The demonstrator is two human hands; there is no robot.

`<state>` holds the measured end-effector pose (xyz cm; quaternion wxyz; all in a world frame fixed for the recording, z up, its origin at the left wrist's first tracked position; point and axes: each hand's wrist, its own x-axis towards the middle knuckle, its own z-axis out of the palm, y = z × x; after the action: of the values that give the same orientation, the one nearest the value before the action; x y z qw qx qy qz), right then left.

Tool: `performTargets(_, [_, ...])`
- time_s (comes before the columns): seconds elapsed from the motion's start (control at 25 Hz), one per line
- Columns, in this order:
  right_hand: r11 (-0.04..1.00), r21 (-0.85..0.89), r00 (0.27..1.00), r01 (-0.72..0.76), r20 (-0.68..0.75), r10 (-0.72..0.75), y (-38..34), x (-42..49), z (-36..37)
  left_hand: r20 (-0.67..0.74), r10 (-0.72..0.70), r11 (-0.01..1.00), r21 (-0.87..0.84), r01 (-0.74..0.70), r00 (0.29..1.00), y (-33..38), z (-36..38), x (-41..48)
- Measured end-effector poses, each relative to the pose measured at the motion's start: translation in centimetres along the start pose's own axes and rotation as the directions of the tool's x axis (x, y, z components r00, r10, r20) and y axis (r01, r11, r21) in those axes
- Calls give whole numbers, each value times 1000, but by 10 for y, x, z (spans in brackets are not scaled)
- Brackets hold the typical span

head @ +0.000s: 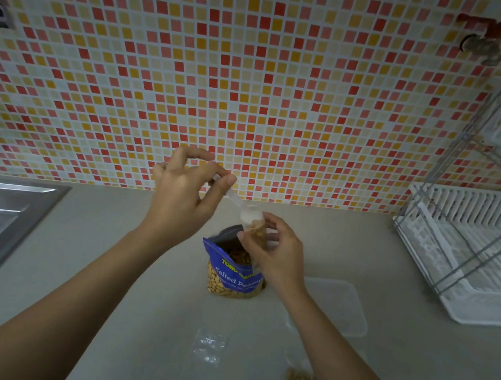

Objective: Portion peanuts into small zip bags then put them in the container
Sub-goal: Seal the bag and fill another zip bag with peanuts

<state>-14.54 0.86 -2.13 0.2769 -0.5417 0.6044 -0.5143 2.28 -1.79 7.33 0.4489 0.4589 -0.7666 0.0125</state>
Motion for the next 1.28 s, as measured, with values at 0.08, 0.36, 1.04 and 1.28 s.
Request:
performTargets(0.08, [999, 35, 1000, -10, 4, 10, -2, 0, -2, -73, -122, 990, -86, 115, 990, -5, -7, 4])
performTargets(0.36, [984, 175, 999, -44, 29, 39, -4, -7, -26, 184, -551, 774, -251, 581, 814, -27, 28, -29])
performTargets(1.04, [994, 104, 992, 21, 121, -34, -25, -4, -71, 665, -285, 498, -513, 699, 691, 51, 41, -95])
performTargets(1.28, [927, 182, 875, -328, 430, 225, 8, -24, -80, 672, -448, 263, -532, 805, 590, 57, 67, -131])
